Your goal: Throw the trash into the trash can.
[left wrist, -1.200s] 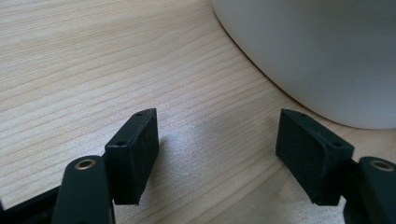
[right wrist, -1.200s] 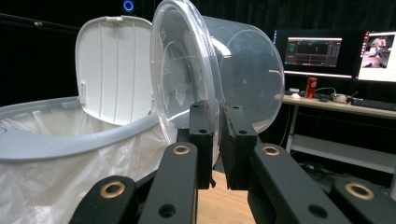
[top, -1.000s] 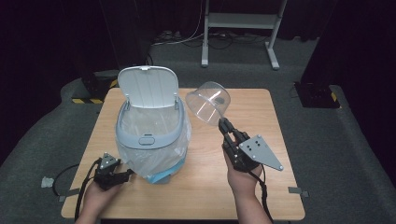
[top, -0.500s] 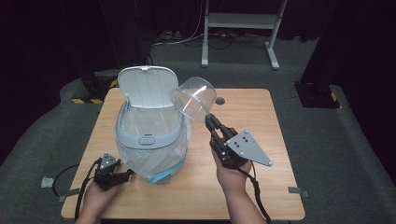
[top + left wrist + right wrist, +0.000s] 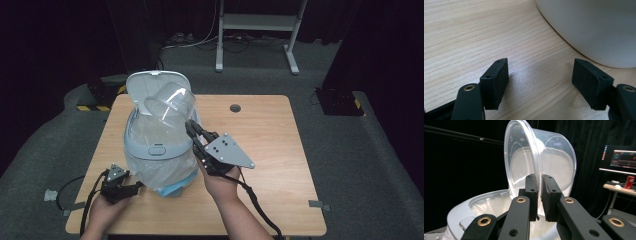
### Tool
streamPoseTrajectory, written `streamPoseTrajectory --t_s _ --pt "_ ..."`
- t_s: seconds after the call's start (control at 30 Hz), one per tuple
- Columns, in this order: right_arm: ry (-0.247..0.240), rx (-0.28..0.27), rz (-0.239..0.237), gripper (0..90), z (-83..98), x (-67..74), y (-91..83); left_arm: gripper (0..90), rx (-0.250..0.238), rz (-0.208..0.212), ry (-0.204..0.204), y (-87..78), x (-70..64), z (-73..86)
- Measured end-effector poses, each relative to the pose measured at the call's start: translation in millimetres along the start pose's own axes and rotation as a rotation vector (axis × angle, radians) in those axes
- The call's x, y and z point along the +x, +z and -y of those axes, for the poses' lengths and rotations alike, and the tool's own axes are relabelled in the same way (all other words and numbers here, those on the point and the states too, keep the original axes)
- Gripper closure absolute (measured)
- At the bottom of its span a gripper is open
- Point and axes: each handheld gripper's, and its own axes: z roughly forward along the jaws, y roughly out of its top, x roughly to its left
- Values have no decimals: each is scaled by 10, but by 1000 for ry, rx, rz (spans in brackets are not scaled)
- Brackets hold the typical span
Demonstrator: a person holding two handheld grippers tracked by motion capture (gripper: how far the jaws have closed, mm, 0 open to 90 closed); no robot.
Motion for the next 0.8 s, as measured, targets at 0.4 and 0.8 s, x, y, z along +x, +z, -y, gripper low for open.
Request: streamPoseTrajectory --t_s 0.4,0.8 --pt "24 22 -51 839 86 195 213 295 -2 11 14 0 1 -1" --pt "99 75 -81 713 153 193 312 295 -2 12 15 1 1 -1"
